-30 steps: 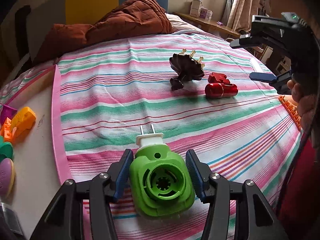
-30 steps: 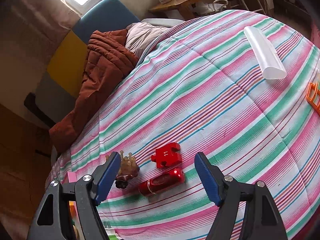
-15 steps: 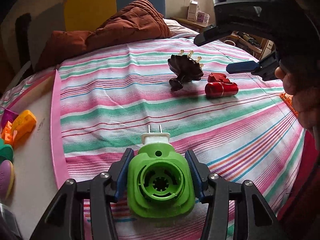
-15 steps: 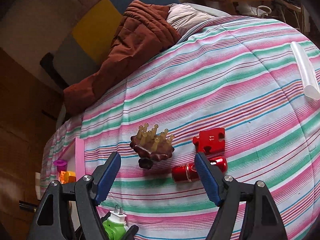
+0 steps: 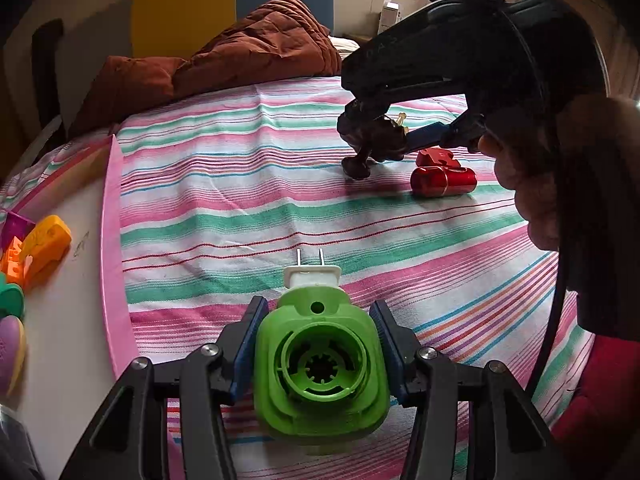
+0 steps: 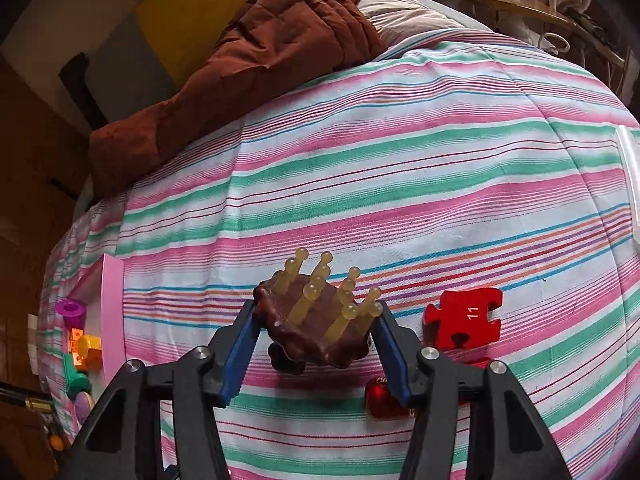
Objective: Organize rigid objects
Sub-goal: 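Lift the green device with the left gripper while the right gripper grasps the brown spiky piece, then carry the green device over the tray with the left gripper while the right gripper lifts the brown piece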
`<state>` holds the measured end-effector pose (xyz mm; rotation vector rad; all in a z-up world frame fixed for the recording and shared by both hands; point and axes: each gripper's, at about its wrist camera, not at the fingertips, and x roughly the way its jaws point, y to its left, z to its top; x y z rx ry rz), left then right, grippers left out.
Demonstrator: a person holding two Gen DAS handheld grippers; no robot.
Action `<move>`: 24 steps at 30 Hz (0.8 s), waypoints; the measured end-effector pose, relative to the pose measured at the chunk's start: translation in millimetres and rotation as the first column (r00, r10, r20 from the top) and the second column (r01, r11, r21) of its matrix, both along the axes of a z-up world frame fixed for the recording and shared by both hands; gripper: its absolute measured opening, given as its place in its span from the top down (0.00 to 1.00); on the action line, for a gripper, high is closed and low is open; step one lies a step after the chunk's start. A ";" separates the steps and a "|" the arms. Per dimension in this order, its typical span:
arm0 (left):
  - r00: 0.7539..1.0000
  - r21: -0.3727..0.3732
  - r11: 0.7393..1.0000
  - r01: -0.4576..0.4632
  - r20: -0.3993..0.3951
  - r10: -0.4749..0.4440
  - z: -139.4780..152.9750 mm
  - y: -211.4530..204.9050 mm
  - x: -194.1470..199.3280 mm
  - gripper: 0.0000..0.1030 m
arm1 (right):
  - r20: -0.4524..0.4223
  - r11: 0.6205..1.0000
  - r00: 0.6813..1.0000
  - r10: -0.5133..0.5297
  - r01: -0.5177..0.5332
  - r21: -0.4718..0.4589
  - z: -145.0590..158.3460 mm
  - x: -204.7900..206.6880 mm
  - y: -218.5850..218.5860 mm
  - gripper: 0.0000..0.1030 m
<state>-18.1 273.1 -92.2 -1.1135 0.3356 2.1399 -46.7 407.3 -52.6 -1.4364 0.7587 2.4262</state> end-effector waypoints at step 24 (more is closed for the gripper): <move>1.000 0.063 0.998 0.000 0.021 -0.001 44.9 -11.9 32.5 0.49 | 0.020 0.993 0.995 0.095 -0.097 0.075 1.0 1.1 -11.1 0.51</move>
